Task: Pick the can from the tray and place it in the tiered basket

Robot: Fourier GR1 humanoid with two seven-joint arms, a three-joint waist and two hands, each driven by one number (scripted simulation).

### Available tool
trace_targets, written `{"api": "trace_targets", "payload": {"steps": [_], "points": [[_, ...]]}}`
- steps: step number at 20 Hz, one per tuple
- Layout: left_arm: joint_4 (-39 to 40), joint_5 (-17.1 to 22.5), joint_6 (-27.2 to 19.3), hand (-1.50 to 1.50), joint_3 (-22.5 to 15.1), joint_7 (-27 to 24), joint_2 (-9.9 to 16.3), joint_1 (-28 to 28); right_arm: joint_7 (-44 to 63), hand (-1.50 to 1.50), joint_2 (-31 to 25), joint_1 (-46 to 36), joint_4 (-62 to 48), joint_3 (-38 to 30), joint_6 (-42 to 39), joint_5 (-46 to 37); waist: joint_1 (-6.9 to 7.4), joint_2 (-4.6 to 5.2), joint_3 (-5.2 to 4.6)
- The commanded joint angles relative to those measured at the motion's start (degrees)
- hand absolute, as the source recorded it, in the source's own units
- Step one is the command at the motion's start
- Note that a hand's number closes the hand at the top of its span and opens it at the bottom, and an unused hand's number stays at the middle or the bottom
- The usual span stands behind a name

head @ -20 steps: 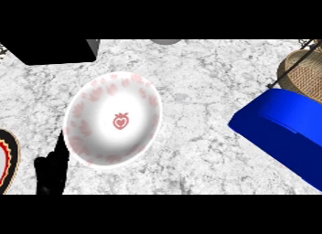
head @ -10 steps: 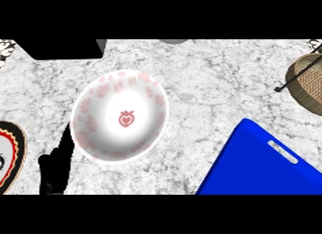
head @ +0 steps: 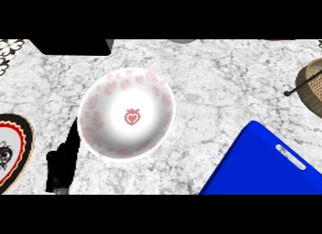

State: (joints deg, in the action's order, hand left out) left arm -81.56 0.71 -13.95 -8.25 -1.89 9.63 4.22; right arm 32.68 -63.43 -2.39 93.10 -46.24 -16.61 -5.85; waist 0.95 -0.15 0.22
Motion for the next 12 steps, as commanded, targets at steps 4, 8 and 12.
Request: {"api": "trace_targets", "payload": {"steps": [4,8,12], "points": [[0.92,0.09,0.85,0.00,-0.32,3.06,-0.72,1.05,-4.31,1.50,-3.10,-10.76,-15.89,11.45,4.81,-3.60,0.81,0.51,-0.21],[-1.97,0.27,2.35,0.00,0.88,4.04,1.49,2.07,-7.70,1.50,-1.52,-16.72,-20.34,17.39,7.16,-5.47,0.71,0.42,-0.20],[2.57,-0.86,1.02,0.00,0.51,3.40,-1.19,-1.25,-11.61,1.50,-1.43,-21.19,-25.89,23.35,6.69,-8.57,0.58,0.52,-0.22]]}}
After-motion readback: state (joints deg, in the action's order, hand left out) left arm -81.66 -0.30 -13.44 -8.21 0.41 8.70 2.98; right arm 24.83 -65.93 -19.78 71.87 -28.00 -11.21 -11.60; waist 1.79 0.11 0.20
